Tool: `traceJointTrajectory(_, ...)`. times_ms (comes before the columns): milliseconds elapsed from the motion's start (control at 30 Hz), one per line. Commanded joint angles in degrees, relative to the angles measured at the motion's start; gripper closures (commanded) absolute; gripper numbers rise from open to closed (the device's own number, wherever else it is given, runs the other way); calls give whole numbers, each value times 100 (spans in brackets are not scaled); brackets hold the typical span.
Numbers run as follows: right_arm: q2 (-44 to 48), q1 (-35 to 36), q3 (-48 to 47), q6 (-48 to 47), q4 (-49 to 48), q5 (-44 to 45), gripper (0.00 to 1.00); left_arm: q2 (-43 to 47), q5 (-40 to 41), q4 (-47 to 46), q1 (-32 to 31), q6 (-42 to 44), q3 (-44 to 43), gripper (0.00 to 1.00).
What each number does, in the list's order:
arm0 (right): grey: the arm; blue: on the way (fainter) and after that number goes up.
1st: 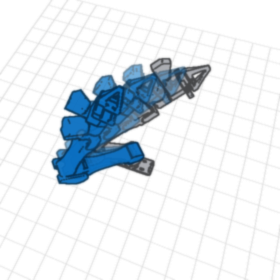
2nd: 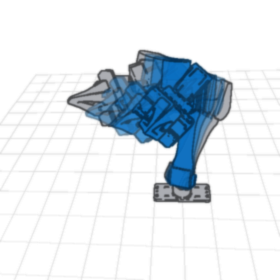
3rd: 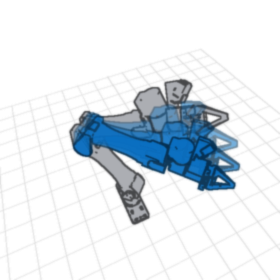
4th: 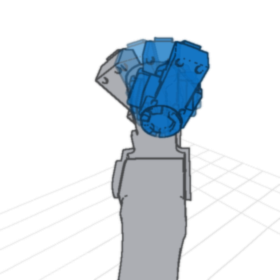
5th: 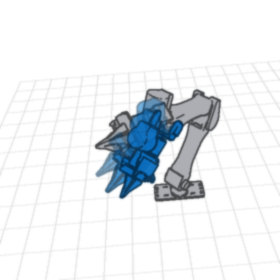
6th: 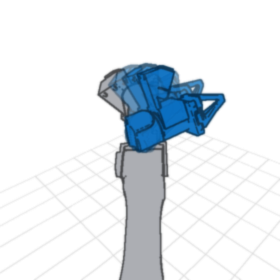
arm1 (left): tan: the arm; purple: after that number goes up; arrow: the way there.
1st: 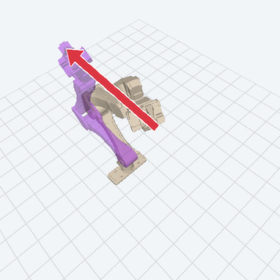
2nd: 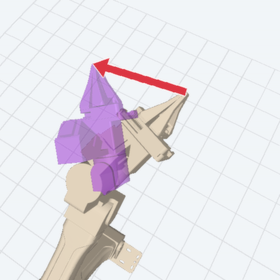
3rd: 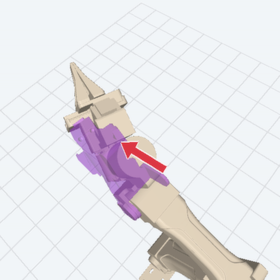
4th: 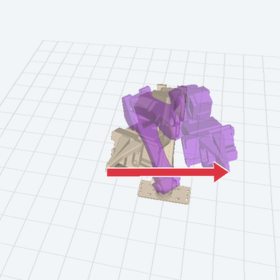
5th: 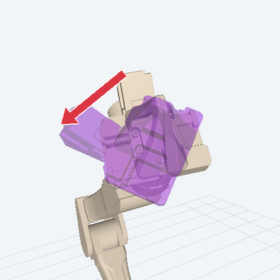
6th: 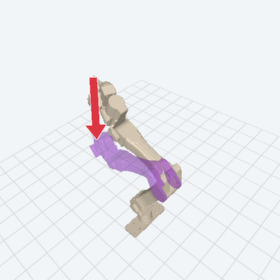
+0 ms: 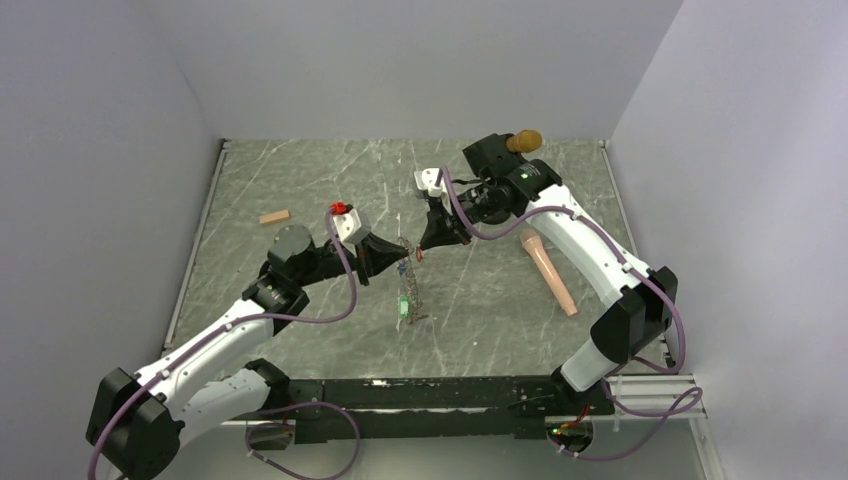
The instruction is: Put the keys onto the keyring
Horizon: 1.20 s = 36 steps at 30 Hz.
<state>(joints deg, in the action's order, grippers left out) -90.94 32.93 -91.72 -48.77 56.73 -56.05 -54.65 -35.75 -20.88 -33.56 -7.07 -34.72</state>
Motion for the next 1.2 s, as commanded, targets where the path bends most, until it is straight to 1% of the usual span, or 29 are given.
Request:
traceJointTrajectory(0,114,27,61,77,-211,-245,100,13,-126,-557,20,-188,-158,100)
traceJointTrajectory(733,130,27,10,-78,-46,-462,100,16,-99,-548,21,-164,-140,100)
traceJointTrajectory(1167,117,24,49,1,-128,-535,100,-53,-305,-660,21,-237,-138,100)
